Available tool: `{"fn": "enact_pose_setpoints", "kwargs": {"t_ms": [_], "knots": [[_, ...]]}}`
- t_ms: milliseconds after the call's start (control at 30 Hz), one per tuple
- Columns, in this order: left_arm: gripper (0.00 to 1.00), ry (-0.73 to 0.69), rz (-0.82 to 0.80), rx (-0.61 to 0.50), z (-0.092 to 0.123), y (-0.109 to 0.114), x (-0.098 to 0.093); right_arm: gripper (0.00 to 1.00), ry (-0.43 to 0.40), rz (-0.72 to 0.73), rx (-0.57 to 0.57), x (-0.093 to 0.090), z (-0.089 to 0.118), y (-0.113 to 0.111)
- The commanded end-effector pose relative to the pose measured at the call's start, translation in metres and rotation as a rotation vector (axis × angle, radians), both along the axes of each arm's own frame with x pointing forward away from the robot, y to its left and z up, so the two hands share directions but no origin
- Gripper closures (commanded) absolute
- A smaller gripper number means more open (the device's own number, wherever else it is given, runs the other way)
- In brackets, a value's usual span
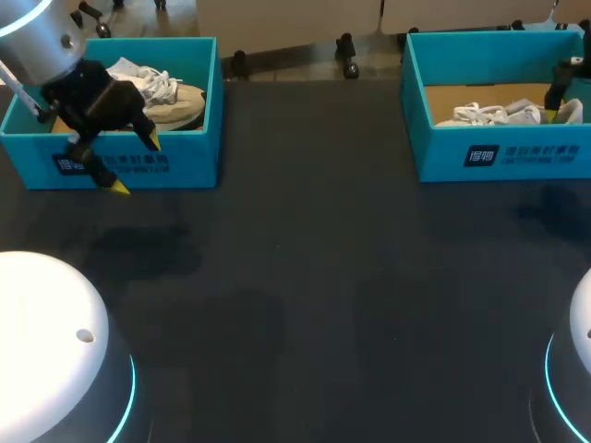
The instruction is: Take the shoe out of the shoebox, open the shoe tongue, remove and reinsert the insole, then place the shoe into the shoebox
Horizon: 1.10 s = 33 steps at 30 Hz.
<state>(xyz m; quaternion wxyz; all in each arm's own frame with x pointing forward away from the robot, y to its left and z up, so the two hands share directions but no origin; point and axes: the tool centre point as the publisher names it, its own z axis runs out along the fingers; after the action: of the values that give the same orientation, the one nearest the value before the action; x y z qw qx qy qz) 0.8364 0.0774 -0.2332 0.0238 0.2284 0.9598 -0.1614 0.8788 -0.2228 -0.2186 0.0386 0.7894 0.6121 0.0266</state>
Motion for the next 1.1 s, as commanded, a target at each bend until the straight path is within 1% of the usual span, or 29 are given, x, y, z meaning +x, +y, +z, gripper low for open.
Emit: {"fn": "enact_pose_setpoints", "kwargs": {"t_ms": [33,67,100,167,200,267,333,367,467,500,933,967,1033,1067,1100], "knots": [[0.0,0.041,-0.208,0.032,0.008,0.009,0.057,0.0,0.0,-0.001,-0.001,0.0,0.0,0.0],[0.0,0.032,-0.231,0.054,0.01,0.012,0.067,0.0,0.0,-0.001,-0.001,0.0,0.0,0.0],[0.0,0.035,-0.272,0.052,0.012,0.015,0.073,0.0,0.0,-0.001,-0.001,0.0,0.0,0.0],[0.0,0.011,-0.33,0.071,0.019,0.025,0.095,0.0,0.0,-0.001,-0.001,0.0,0.0,0.0],[0.0,0.011,-0.396,0.061,0.022,0.03,0.102,0.0,0.0,-0.001,-0.001,0.0,0.0,0.0],[0.0,-0.002,-0.451,0.068,0.028,0.039,0.118,0.0,0.0,-0.001,-0.001,0.0,0.0,0.0],[0.0,-0.006,-0.538,0.049,0.034,0.05,0.131,0.0,0.0,-0.001,-0.001,0.0,0.0,0.0],[0.0,-0.007,-0.584,0.032,0.039,0.057,0.142,0.0,0.0,-0.001,-0.001,0.0,0.0,0.0],[0.0,-0.051,-0.663,-0.017,0.05,0.072,0.164,0.0,0.0,-0.001,-0.001,0.0,0.0,0.0],[0.0,-0.071,-0.666,-0.016,0.051,0.075,0.168,0.0,0.0,-0.001,-0.001,0.0,0.0,0.0],[0.0,-0.071,-0.666,-0.016,0.051,0.075,0.168,0.0,0.0,-0.001,-0.001,0.0,0.0,0.0],[0.0,-0.096,-0.749,-0.002,0.047,0.076,0.169,0.0,0.0,-0.001,-0.001,0.0,0.0,0.0],[0.0,-0.113,-0.825,0.031,0.04,0.079,0.177,0.0,0.0,-0.001,-0.001,0.0,0.0,0.0],[0.0,-0.121,-0.905,0.061,0.035,0.083,0.184,0.0,0.0,-0.001,-0.001,0.0,0.0,0.0],[0.0,-0.131,-0.912,0.071,0.033,0.085,0.19,0.0,0.0,-0.001,-0.001,0.0,0.0,0.0]]}}
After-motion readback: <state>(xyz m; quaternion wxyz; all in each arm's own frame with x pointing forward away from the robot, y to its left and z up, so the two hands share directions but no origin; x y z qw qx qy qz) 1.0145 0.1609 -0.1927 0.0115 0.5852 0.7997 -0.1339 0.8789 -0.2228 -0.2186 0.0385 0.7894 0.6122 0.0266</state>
